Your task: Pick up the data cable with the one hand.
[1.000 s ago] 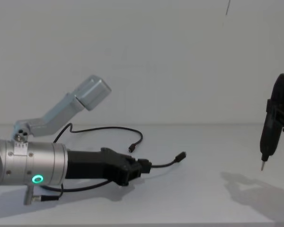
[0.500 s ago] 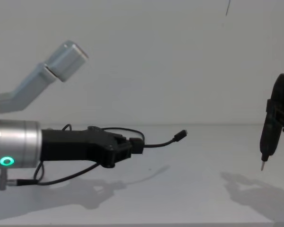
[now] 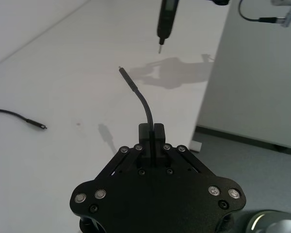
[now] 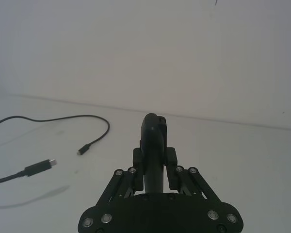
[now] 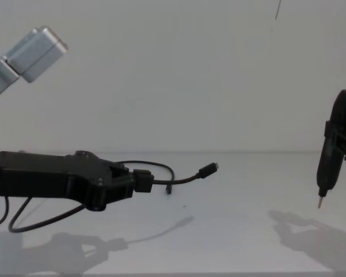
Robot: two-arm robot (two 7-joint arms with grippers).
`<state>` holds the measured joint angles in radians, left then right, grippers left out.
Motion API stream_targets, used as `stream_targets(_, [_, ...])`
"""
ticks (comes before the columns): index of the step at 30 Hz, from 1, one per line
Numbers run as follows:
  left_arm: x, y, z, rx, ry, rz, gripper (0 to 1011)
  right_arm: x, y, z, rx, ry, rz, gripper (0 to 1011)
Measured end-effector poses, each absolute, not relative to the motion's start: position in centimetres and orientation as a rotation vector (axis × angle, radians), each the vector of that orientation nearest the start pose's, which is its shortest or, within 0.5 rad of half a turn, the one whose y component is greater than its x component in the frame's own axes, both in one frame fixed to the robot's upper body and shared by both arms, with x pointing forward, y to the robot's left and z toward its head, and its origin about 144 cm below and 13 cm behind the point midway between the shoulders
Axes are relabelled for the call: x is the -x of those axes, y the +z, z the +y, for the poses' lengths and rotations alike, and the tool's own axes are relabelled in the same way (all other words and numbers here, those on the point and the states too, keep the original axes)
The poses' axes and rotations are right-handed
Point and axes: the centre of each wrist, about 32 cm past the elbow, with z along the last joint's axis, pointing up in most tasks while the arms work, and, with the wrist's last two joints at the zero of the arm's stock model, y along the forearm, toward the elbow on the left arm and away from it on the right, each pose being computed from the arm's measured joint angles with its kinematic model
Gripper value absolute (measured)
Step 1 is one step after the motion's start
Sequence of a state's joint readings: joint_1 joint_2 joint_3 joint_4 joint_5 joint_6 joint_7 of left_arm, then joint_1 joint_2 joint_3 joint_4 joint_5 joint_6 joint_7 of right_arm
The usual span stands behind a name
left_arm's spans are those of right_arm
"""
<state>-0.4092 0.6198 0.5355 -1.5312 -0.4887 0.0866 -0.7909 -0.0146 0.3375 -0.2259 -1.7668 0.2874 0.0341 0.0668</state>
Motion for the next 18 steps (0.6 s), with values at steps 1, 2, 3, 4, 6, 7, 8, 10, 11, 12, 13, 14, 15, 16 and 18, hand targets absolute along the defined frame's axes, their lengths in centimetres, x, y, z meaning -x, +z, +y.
stream_targets(1, [-52.7,123.2,27.3,-0.222,0.386,-0.091,51,-44.3,118.9,-23.7,-0.026,-1.229,-0.075,269])
stream_targets(2, [-52.5,123.2,27.3,-0.222,0.383,-0.09,51,-44.3,118.9,-23.7,-0.026,-1.229,-0.075,269])
stream_targets(3, [-52.4,123.2,27.3,-0.222,0.381,-0.089,51,-44.3,118.9,-23.7,-0.026,-1.229,-0.075,269])
stream_targets(4, [-52.2,123.3,27.3,-0.222,0.375,-0.087,51,-44.3,118.9,-23.7,-0.026,-1.229,-0.075,269])
stream_targets(6, [-52.0,123.3,27.2,-0.221,0.371,-0.084,51,-44.3,118.9,-23.7,-0.026,-1.229,-0.075,269])
stream_targets(7, [-51.9,123.2,27.2,-0.22,0.369,-0.082,51,-44.3,118.9,-23.7,-0.026,-1.229,-0.075,269])
stream_targets(8, [-51.7,123.2,27.1,-0.219,0.364,-0.078,51,-44.3,118.9,-23.7,-0.026,-1.229,-0.075,269])
stream_targets(10, [-51.5,123.2,27.1,-0.218,0.358,-0.075,51,-44.3,118.9,-23.7,-0.026,-1.229,-0.075,269])
stream_targets(11, [-51.4,123.1,27.0,-0.218,0.356,-0.073,51,-44.3,118.9,-23.7,-0.026,-1.229,-0.075,269])
stream_targets(12, [-51.3,123.1,27.0,-0.216,0.351,-0.07,51,-44.3,118.9,-23.7,-0.026,-1.229,-0.075,269])
stream_targets(13, [-51.2,123.1,26.9,-0.216,0.349,-0.069,51,-44.3,118.9,-23.7,-0.026,-1.229,-0.075,269])
stream_targets(14, [-51.1,123.1,26.9,-0.215,0.345,-0.067,51,-44.3,118.9,-23.7,-0.026,-1.229,-0.075,269])
stream_targets(15, [-51.1,123.1,26.9,-0.215,0.343,-0.066,51,-44.3,118.9,-23.7,-0.026,-1.229,-0.075,269])
stream_targets(16, [-51.0,123.0,26.8,-0.214,0.342,-0.065,51,-44.3,118.9,-23.7,-0.026,-1.229,-0.075,269])
stream_targets(18, [-50.9,123.0,26.8,-0.214,0.337,-0.062,51,-44.3,118.9,-23.7,-0.026,-1.229,-0.075,269])
